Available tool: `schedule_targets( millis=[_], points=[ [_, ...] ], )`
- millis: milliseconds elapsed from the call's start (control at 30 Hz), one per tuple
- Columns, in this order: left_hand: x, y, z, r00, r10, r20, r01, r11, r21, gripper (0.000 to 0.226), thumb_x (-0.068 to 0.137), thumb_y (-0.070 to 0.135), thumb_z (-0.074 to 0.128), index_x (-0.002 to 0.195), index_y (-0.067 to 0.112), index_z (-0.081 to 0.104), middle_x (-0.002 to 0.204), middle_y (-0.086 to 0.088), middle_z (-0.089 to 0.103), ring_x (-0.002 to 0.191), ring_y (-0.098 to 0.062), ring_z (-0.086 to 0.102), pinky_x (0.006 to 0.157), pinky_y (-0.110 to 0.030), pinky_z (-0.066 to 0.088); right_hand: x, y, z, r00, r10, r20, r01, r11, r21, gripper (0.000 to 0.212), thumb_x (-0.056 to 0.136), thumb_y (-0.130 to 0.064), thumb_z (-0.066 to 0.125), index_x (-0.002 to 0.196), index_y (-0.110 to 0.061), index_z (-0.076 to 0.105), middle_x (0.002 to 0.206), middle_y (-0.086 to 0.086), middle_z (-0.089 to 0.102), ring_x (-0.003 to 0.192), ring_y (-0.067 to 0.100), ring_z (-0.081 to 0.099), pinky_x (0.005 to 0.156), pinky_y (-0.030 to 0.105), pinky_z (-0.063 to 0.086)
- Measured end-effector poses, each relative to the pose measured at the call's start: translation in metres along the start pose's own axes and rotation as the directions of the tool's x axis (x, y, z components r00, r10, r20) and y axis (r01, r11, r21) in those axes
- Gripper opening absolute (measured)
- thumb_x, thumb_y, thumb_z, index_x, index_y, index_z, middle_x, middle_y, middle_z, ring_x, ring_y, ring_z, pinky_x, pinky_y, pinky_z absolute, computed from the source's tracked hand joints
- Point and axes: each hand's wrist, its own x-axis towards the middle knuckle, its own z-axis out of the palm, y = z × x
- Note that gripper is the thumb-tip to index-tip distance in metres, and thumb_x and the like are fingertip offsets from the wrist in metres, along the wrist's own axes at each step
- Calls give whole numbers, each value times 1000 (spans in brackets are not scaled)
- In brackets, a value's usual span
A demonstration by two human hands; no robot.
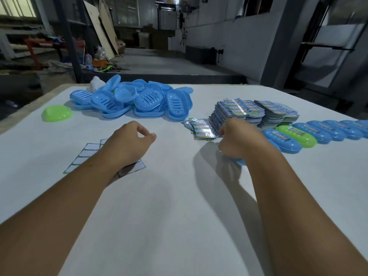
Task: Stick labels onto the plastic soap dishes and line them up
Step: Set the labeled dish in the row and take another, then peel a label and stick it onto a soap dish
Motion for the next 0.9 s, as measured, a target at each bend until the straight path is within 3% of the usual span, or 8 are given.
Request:
schedule_targets(
  millis=[133,267,333,433,567,700,767,900],
  points=[
    [0,2,-1,1000,1,8,-1,1000,-11,25,89,55,62,98,32,57,102,0,68,96,-19,65,85,-39,49,1,-1,3,1000,-2,-16,3,998,62,48,82,-7,55,128,-15,64,131,12,60,119,37,56,100,43,51],
    [0,3,0,1000,8,-13,-8,999,33,26,89,57,61,100,33,57,101,4,67,93,-15,62,70,-32,41,4,-15,11,991,-124,-47,130,978,165,40,84,-13,63,123,-24,68,125,2,62,116,27,58,88,30,47],
    [0,2,0,1000,13,-21,-12,998,56,27,88,58,60,100,34,57,98,6,67,87,-11,60,61,-27,34,4,-27,19,971,-231,-52,237,944,228,31,87,-19,64,117,-25,69,115,-3,62,110,20,59,81,26,40],
    [0,2,1,999,15,-37,-13,999,44,24,88,56,60,97,34,57,90,8,66,78,-8,61,59,-27,38,0,-44,31,925,-377,-40,372,884,283,25,88,-21,64,112,-25,71,103,-11,59,86,6,55,73,24,36],
    [1,0,1,990,23,-137,-18,999,36,18,89,49,62,90,31,58,82,10,62,72,-5,58,57,-26,39,0,-54,41,895,-444,-50,434,838,329,17,86,-20,62,100,-28,70,96,-16,61,71,-3,49,65,21,36],
    [9,-8,-8,938,59,-341,-53,998,25,13,91,35,61,83,26,58,75,3,64,73,-18,61,61,-29,43,2,-57,45,893,-443,-84,441,819,366,17,88,-20,63,94,-36,64,90,-21,62,70,-6,51,63,7,32],
    [20,-16,-16,906,90,-413,-62,995,81,11,93,29,60,97,20,64,90,-1,65,88,-23,62,72,-32,47,3,-57,46,892,-438,-108,445,813,377,21,88,-18,63,94,-37,64,89,-23,61,71,-5,53,63,7,33],
    [47,-33,-28,913,104,-395,23,953,303,36,95,29,59,129,18,58,130,-7,56,119,-30,51,95,-42,45,5,-58,47,895,-434,-106,439,809,390,23,87,-19,64,94,-41,64,92,-21,63,74,0,55,65,12,36]
  ],
)
